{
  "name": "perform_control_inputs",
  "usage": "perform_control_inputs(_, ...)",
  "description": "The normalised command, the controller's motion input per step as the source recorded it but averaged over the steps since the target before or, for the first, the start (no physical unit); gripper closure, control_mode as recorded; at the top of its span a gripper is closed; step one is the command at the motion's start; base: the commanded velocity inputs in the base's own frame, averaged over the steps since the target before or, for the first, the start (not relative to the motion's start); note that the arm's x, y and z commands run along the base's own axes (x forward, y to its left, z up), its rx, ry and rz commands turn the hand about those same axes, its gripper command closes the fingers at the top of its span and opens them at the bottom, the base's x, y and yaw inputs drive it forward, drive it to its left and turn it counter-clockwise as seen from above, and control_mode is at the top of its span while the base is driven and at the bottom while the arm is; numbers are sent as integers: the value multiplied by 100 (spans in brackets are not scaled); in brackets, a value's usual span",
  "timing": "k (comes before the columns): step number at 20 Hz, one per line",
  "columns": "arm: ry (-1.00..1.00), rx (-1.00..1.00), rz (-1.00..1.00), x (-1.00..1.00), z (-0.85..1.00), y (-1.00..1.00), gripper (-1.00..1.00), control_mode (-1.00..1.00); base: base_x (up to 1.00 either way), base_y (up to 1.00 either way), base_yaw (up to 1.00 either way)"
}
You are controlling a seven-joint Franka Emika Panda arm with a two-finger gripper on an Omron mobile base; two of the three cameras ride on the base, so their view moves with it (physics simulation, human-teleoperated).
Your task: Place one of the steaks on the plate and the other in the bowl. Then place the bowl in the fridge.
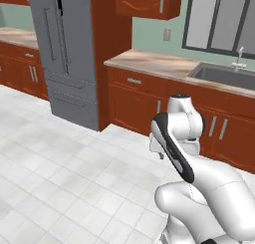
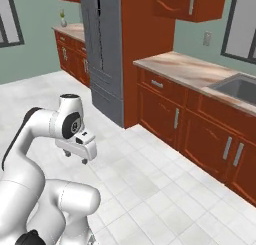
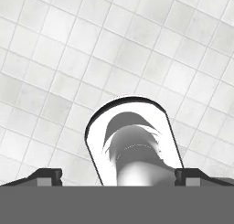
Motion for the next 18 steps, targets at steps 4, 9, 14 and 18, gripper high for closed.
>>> perform_control_inputs(4, 0, 0, 0, 0, 0, 0, -100, 100, 40, 100, -30)
perform_control_inputs(9, 0, 0, 0, 0, 0, 0, -100, 100, 37, 100, -31)
perform_control_inputs(14, 0, 0, 0, 0, 0, 0, -100, 100, 30, 100, -33)
perform_control_inputs(18, 0, 0, 0, 0, 0, 0, -100, 100, 27, 100, -35)
